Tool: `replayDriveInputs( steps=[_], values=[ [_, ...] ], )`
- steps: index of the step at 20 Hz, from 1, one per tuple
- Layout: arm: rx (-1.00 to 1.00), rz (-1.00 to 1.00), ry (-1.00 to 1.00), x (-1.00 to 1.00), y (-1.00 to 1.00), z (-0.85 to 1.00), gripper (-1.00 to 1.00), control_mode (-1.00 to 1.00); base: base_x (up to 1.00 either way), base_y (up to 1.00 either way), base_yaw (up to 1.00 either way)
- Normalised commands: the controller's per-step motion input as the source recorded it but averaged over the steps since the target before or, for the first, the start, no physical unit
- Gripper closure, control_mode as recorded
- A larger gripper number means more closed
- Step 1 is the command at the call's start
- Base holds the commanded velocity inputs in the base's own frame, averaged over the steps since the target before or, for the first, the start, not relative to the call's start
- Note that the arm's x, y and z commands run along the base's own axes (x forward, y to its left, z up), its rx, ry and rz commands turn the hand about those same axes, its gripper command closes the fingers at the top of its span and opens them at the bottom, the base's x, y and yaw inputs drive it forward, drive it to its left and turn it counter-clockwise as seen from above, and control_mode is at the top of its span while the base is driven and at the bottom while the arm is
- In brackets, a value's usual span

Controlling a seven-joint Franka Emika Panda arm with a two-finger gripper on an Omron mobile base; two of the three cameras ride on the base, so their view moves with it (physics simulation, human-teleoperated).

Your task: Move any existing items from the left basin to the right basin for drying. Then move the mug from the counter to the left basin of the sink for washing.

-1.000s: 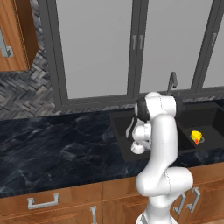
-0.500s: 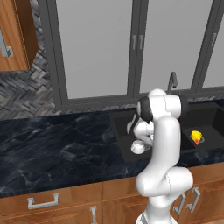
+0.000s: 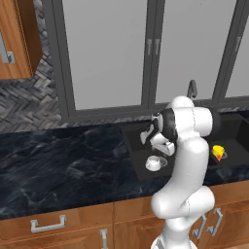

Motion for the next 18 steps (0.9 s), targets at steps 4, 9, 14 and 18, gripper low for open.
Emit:
replayDriveInputs(
  steps=[4,9,14,18],
  values=[
    [-0.06,0.00,0.00,-0.11,0.21,0.63,-1.00,-1.00,0.00,0.00,0.00],
    [-0.05,0.00,0.00,-0.14,0.13,0.62,-1.00,-1.00,0.00,0.00,0.00],
    [-0.05,0.00,0.01,-0.16,0.09,0.60,-1.00,-1.00,0.00,0.00,0.00],
    [-0.06,0.00,0.00,-0.29,0.09,0.59,-1.00,-1.00,0.00,0.00,0.00]
  ],
)
